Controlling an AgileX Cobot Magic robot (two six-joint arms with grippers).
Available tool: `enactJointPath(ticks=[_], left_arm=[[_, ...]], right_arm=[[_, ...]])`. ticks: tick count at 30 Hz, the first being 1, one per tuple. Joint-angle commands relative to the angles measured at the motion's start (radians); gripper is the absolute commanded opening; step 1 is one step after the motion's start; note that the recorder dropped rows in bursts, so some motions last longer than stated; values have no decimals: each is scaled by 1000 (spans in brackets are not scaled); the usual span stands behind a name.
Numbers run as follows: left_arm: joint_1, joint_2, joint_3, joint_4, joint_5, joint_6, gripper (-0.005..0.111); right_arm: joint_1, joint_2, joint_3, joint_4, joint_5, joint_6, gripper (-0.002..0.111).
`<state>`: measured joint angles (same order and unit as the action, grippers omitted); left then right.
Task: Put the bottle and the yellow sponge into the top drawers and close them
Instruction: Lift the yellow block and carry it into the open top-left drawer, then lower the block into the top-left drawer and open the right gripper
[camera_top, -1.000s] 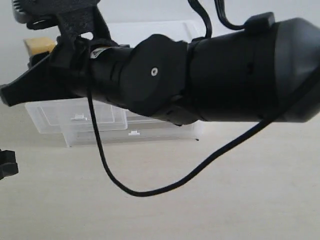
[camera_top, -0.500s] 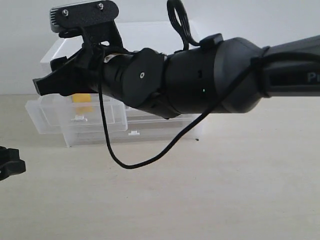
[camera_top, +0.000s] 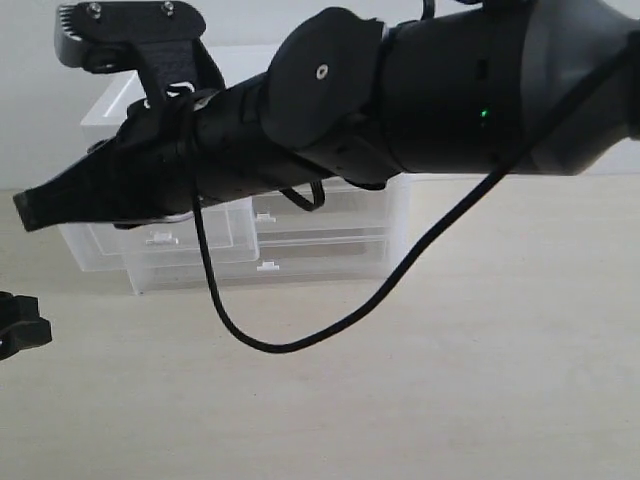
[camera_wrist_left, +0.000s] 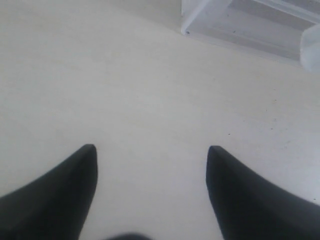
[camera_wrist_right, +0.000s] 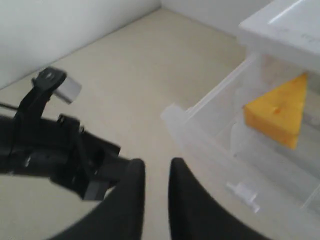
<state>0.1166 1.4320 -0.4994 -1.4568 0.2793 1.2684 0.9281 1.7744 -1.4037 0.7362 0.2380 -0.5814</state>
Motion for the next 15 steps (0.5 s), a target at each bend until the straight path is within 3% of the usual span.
enactJointPath(ticks=[1, 6, 15], left_arm=[[2, -6, 4, -4, 8, 7, 60], [2, -6, 4, -4, 10, 14, 60], [2, -6, 4, -4, 10, 16, 60]], right_arm=[[-1, 4, -3, -36, 145, 6, 0], [-1, 34, 16, -87, 180, 60, 0], [-1, 120, 27, -228, -31, 184, 0]])
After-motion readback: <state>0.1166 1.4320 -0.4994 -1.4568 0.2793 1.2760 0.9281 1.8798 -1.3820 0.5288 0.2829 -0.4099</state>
